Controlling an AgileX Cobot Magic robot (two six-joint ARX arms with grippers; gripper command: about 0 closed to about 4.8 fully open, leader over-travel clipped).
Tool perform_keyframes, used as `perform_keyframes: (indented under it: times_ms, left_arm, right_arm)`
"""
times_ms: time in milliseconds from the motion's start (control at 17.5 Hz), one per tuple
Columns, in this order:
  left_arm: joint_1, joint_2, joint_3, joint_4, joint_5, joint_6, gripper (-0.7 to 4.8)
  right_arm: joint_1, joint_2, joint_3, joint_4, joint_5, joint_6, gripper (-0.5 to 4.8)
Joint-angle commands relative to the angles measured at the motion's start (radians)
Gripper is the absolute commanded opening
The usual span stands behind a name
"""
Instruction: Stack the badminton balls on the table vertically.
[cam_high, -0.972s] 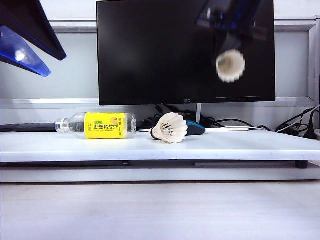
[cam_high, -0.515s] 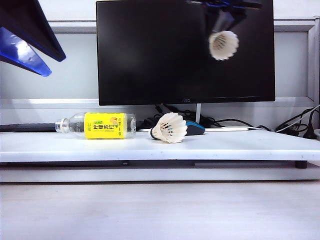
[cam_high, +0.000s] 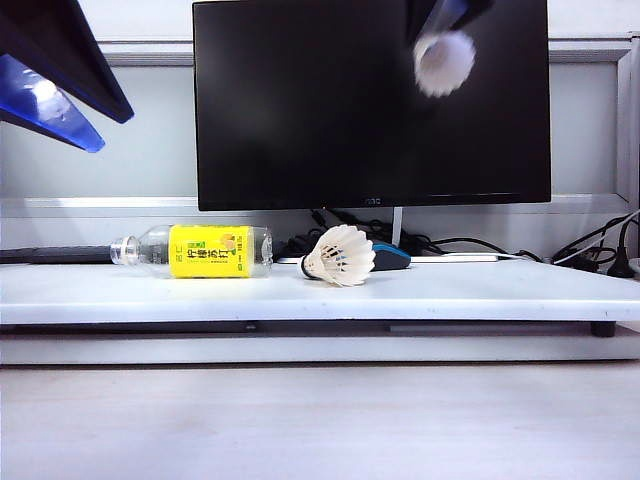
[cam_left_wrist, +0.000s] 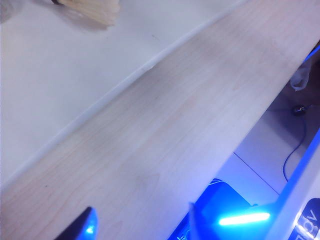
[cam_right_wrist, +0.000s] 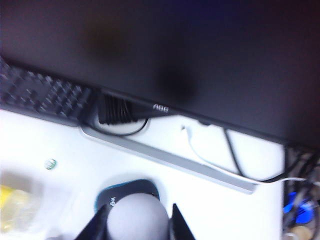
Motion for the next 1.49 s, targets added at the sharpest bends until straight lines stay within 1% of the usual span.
perform_keyframes:
  times_ms: [57, 172, 286, 458, 515, 686, 744, 858, 915, 972, 1087, 1144, 1258, 1430, 1487]
  left_arm:
    - [0.0, -0.002, 0.006, 0.013, 0.0, 0.004, 2.47]
    - [0.0, -0.002, 0.006, 0.012, 0.0, 0.004, 2.47]
    - [0.0, -0.002, 0.006, 0.008, 0.001, 0.004, 2.47]
    - [0.0, -0.002, 0.006, 0.0, 0.007, 0.004, 2.47]
    - [0.0, -0.002, 0.006, -0.003, 0.007, 0.004, 2.47]
    - [0.0, -0.001, 0.006, -0.002, 0.01, 0.003, 2.47]
    - [0.0, -0.001, 0.006, -0.002, 0.011, 0.003, 2.47]
    - [0.0, -0.001, 0.006, -0.002, 0.012, 0.0, 2.47]
    - [0.0, -0.001, 0.006, -0.002, 0.012, -0.004, 2.47]
    - [0.0, -0.001, 0.006, -0.002, 0.012, -0.005, 2.47]
    - [0.0, -0.001, 0.006, -0.003, 0.015, -0.011, 2.47]
    - [0.0, -0.001, 0.006, -0.007, 0.027, -0.03, 2.47]
    - [0.0, -0.001, 0.006, -0.013, 0.05, -0.031, 2.47]
    - [0.0, -0.001, 0.006, -0.004, 0.05, -0.03, 2.47]
    - [0.0, -0.001, 0.006, 0.006, 0.05, -0.03, 2.47]
  right_arm:
    - [0.0, -0.168, -0.126, 0.109, 0.005, -0.006, 1.03]
    - [0.0, -0.285, -0.241, 0.177, 0.011, -0.005, 1.03]
    - [0.0, -0.416, -0.407, 0.304, 0.042, -0.002, 1.03]
    - [0.0, -0.645, -0.824, 0.677, 0.05, 0.032, 1.03]
    - [0.0, -0.719, -0.995, 0.843, 0.049, 0.032, 1.03]
    - [0.0, -0.789, -1.348, 1.258, 0.047, 0.026, 1.03]
    - [0.0, -0.777, -1.416, 1.359, 0.051, 0.025, 1.03]
    - [0.0, -0.698, -1.504, 1.514, 0.098, 0.025, 1.03]
    - [0.0, -0.651, -1.515, 1.549, 0.098, 0.025, 1.03]
    - [0.0, -0.538, -1.516, 1.639, 0.089, 0.026, 1.03]
    - [0.001, -0.386, -1.514, 1.806, 0.087, 0.026, 1.03]
    - [0.001, -0.298, -1.514, 1.909, 0.087, 0.026, 1.04]
    - [0.001, -0.173, -1.512, 2.043, 0.091, 0.026, 1.03]
    - [0.001, -0.062, -1.509, 2.151, 0.092, 0.026, 1.03]
    - [0.001, -0.021, -1.493, 2.156, 0.095, 0.026, 1.03]
